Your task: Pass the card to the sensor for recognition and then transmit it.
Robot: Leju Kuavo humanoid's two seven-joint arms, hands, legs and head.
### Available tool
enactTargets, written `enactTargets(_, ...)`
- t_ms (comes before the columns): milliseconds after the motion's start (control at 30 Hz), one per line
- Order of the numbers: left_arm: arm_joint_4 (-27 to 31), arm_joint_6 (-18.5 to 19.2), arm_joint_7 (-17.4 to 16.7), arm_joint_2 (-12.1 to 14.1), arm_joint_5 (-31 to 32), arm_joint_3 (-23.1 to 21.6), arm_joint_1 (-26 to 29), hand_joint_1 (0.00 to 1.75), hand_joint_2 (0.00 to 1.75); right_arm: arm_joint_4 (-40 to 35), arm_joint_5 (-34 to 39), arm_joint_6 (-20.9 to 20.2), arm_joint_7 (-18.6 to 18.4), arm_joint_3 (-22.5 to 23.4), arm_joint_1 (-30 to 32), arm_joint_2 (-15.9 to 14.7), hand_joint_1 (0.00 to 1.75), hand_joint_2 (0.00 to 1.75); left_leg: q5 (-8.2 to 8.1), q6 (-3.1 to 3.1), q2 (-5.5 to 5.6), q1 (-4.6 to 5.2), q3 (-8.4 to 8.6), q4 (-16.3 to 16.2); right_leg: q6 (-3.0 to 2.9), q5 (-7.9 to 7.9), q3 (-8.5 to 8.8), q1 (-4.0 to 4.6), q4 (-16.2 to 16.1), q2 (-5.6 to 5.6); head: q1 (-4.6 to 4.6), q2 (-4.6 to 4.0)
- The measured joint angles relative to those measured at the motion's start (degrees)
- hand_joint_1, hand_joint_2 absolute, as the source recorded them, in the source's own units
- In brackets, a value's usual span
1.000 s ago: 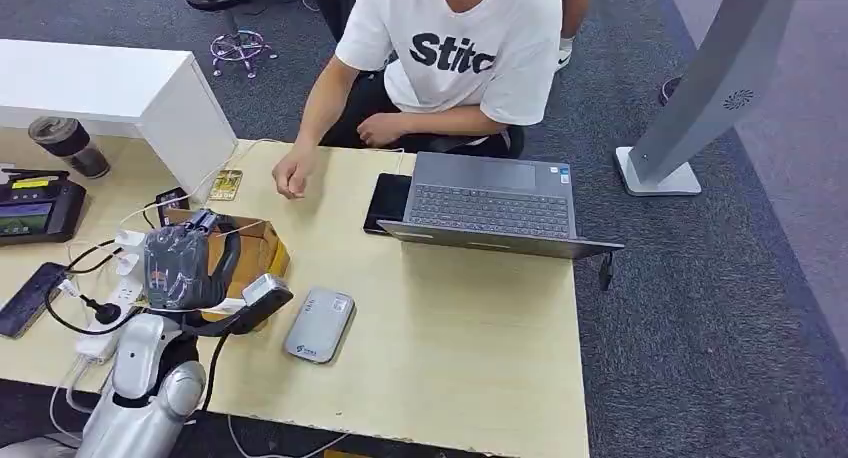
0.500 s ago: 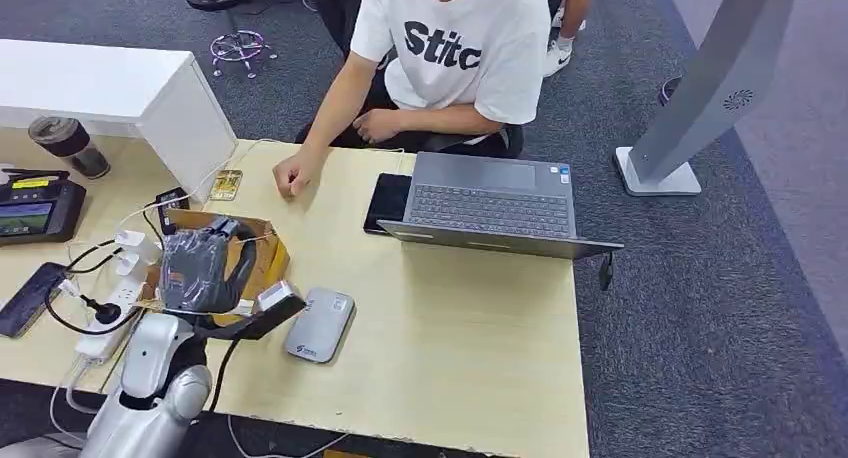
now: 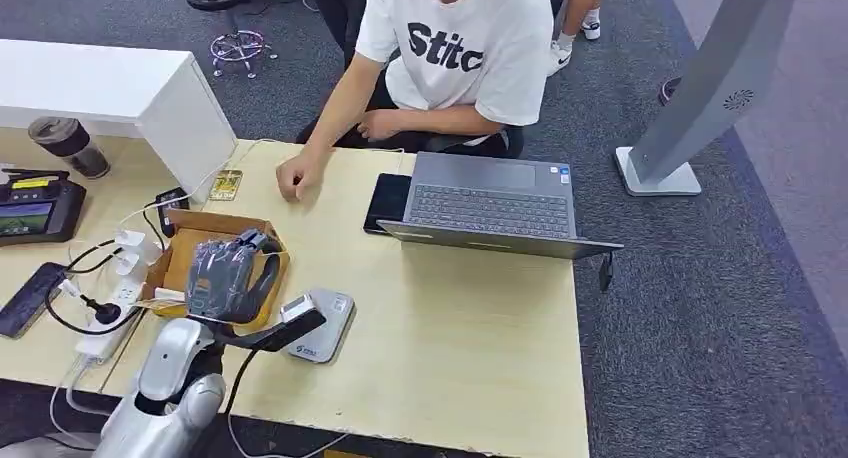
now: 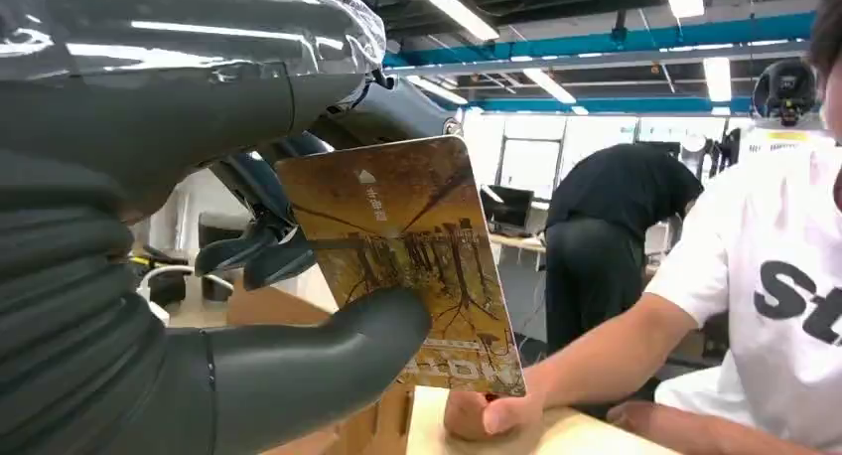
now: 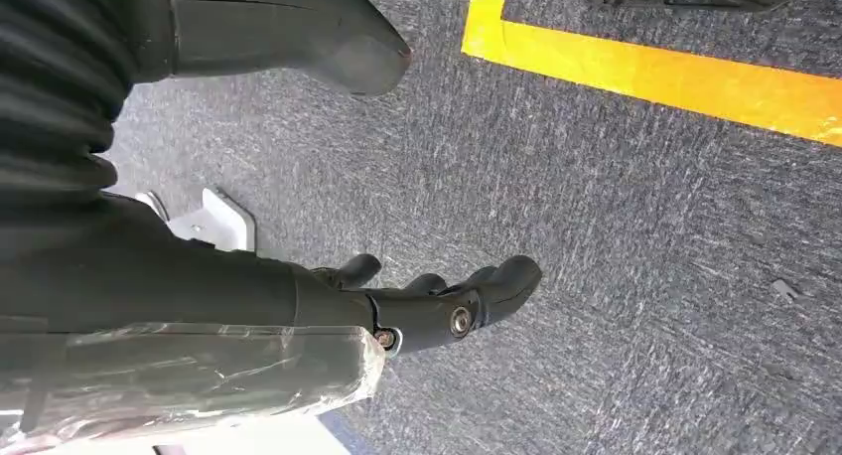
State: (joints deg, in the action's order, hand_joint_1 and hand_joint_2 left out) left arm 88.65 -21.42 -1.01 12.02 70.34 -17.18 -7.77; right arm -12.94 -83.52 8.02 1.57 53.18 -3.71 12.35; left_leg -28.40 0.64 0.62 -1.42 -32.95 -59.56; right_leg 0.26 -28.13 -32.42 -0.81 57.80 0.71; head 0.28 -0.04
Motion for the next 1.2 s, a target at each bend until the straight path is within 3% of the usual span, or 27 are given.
enactTargets(1200,-9.7,1.7,-0.8,-1.5,1.3,-2.0,0.0,1.75,1.75,0.0,-0.3,0.0,-0.1,-0.3,0.0,-0.1,0.0,1.75,0.0,0.0,0.0,0.0,0.0,0.0,0.0,0.0,0.0,0.0,0.0,0.0,0.0,0.0)
